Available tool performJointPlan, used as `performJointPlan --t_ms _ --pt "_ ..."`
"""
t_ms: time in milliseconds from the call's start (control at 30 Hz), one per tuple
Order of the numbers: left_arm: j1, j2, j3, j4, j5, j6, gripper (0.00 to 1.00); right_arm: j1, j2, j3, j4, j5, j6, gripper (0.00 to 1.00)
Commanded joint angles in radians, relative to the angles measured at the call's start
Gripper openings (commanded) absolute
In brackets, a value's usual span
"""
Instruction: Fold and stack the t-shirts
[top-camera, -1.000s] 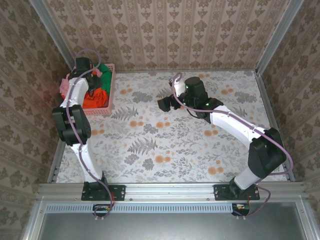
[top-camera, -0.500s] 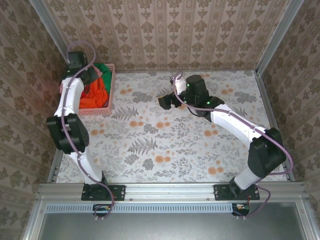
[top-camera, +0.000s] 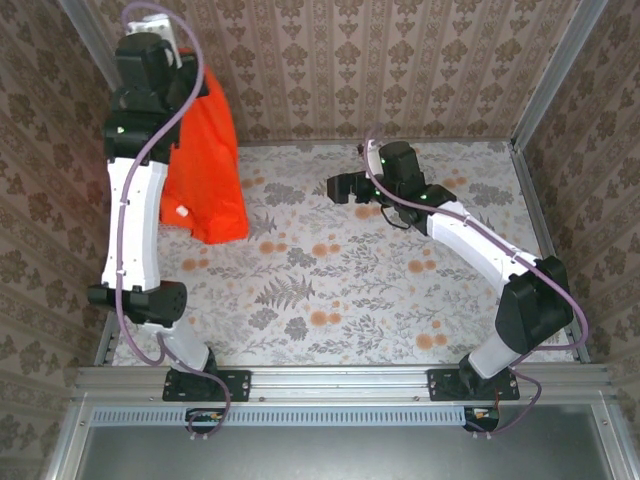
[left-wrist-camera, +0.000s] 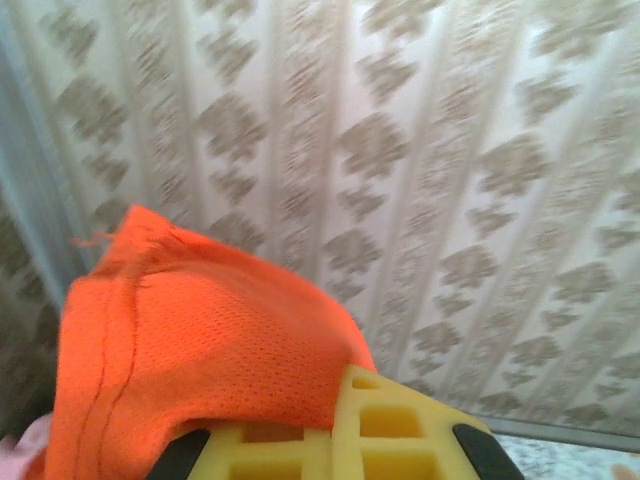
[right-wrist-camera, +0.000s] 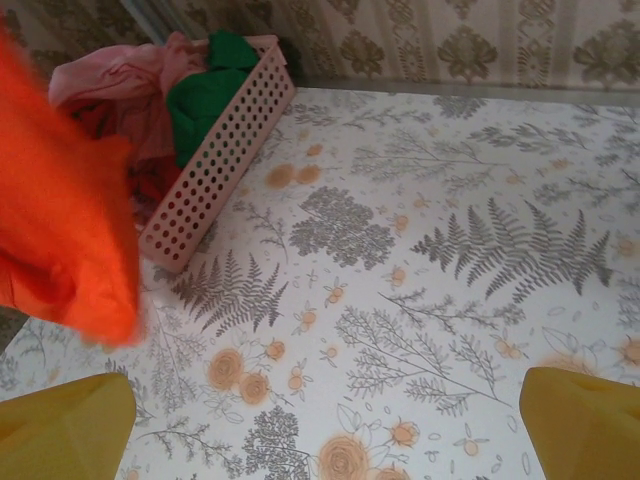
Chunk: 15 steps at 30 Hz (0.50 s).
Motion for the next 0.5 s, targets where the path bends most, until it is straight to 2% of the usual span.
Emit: performJointPlan --t_ms 0,67,233,433,467 --pt "-0.109 0.085 0.138 -0.061 -0.061 0.097 0.00 -0.024 -0.029 -0.004 -0.021 0.030 0.047 1.00" --pt "-0.171 0.133 0.190 -0.072 -0.050 0.082 0.00 -0.043 -0.054 -0.028 -0.018 0.038 0.063 1.00" --pt "-0.289 0.219 0.198 -0.067 0.026 -0.018 0.00 -0.087 -0.127 -0.098 -0.019 0.059 0.079 1.00" --pt "-0.342 0.349 0.188 -0.044 0.187 -0.165 0.00 -0.137 -0.271 -0.208 -0.066 0.077 0.068 1.00" --pt "-0.341 0.371 0.182 -0.044 0.205 -0.191 0.12 -0.147 -0.287 -0.222 -0.078 0.077 0.065 1.00"
